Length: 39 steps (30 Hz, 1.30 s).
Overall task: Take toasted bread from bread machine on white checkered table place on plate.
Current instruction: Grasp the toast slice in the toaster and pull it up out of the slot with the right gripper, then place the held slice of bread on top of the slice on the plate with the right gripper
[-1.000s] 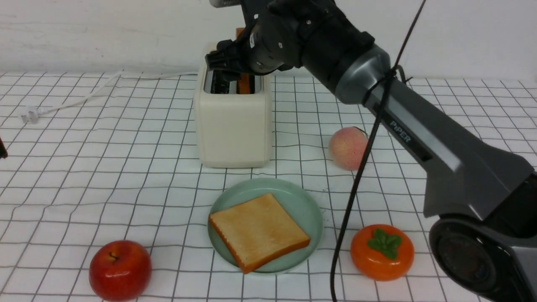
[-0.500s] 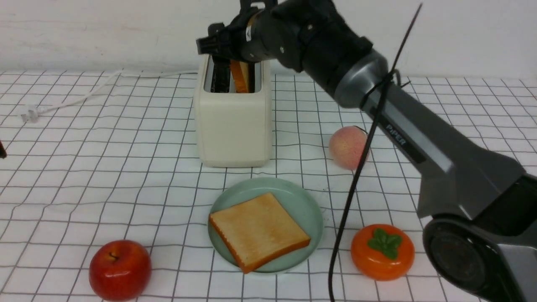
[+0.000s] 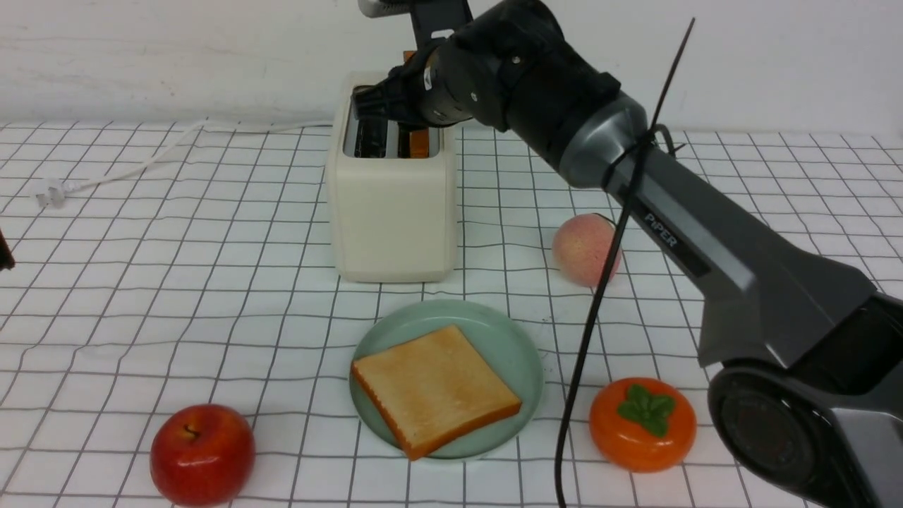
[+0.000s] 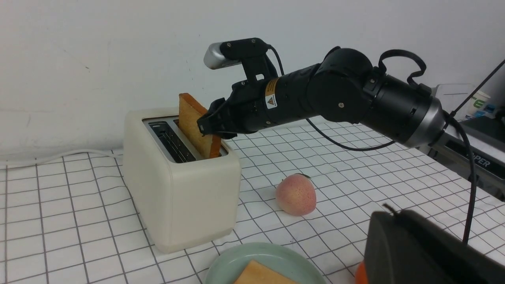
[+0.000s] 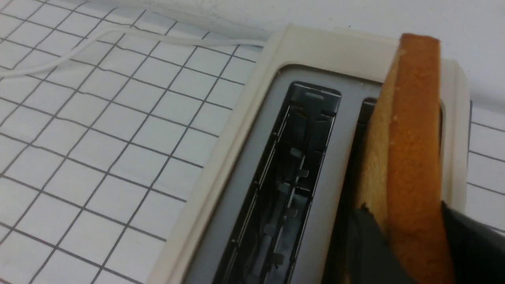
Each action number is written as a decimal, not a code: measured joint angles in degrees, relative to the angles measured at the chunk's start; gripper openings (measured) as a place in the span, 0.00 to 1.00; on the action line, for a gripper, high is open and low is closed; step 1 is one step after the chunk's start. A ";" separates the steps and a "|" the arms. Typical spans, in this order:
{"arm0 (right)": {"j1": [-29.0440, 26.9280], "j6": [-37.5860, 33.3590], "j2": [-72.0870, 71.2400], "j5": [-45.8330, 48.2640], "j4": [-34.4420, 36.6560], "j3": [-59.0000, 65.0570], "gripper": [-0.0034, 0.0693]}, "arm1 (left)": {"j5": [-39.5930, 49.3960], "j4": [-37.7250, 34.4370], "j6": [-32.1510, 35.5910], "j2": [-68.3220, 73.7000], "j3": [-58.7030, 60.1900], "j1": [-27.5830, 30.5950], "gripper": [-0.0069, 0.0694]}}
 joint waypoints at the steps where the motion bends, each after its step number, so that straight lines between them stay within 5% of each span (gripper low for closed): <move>1: 0.00 0.00 0.00 0.00 0.00 0.00 0.26 | 0.13 0.00 0.00 0.00 0.00 0.00 0.07; 11: 0.00 -0.98 -2.03 0.98 0.43 0.11 0.21 | 0.34 0.00 0.00 0.00 0.00 0.00 0.07; 21: 2.19 -21.42 -21.76 23.17 12.53 -0.45 0.21 | 0.59 0.62 0.20 0.00 0.00 0.00 0.07; 25: 1.42 -23.83 -25.62 25.99 14.76 0.84 0.21 | 2.85 1.14 0.25 -0.01 0.00 0.00 0.07; 34: -3.86 -26.22 -42.06 25.92 21.39 34.91 0.21 | 8.28 2.10 0.25 0.04 0.00 0.00 0.07; 39: -8.20 -31.02 -53.11 17.74 35.21 59.49 0.21 | 8.65 2.29 0.20 0.04 0.00 0.00 0.07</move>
